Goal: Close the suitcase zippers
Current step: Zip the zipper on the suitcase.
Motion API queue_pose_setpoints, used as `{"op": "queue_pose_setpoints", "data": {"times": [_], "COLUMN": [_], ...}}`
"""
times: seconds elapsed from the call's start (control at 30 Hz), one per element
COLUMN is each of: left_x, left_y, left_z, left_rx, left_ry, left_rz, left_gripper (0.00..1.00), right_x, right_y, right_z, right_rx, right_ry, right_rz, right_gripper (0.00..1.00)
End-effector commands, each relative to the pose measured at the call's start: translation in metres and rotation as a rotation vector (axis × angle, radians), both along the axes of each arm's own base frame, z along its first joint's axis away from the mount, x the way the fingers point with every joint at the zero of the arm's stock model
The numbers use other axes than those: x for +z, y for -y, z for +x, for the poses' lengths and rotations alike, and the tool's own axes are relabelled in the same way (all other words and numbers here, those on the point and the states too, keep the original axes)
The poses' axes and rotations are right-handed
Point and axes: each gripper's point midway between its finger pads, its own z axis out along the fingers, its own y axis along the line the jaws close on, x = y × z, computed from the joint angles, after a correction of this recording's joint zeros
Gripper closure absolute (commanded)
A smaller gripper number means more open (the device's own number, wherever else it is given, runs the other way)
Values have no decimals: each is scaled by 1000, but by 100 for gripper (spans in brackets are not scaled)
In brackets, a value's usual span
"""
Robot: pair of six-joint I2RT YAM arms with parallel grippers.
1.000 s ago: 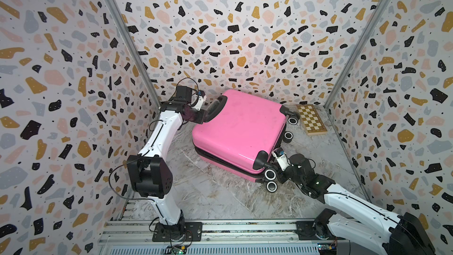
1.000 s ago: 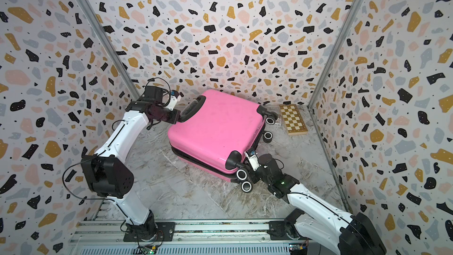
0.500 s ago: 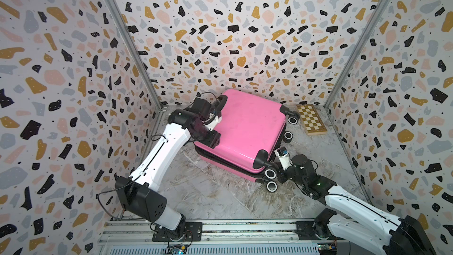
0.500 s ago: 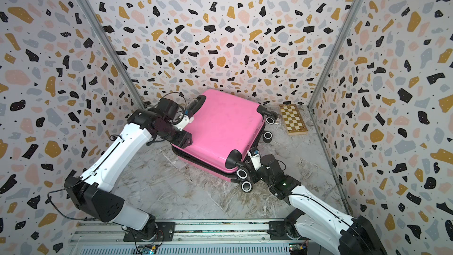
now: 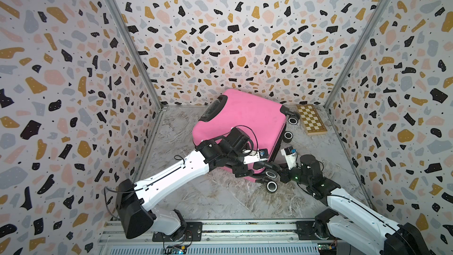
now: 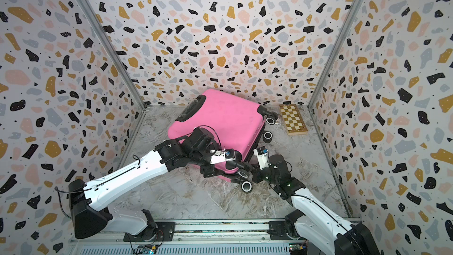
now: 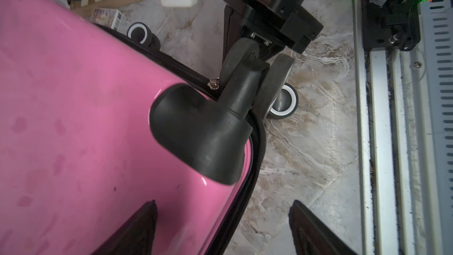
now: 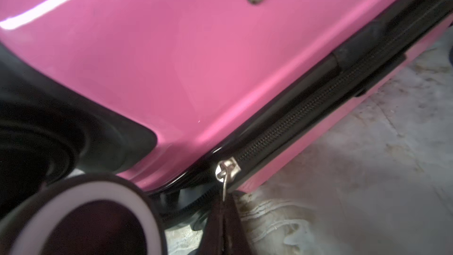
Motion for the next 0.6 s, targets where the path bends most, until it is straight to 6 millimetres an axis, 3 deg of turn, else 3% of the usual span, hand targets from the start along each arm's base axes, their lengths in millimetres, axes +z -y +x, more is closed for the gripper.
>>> {"op": "queue_pose_setpoints", "data": {"times": [0.0, 0.17, 0.37, 0.57], "left_x": [11, 2, 21, 25], "left_y": [22, 42, 46, 55], "left_z": [28, 45, 82, 79], "left_rx": [-11, 15, 224, 207], "left_ry": [228, 341, 444, 406], "left_rz": [-38, -41, -126, -165], "left_gripper": [15, 14, 14, 15], "right_x": [18, 12, 14, 16], "right_y": [-15, -19, -22, -20], "right_z": [-15, -27, -44, -54], "right_rx": [93, 120, 136, 146], "right_ry": [-12, -84, -166, -168], "right_rz": [111, 169, 279, 308], "right_gripper": [100, 100, 100, 100]}}
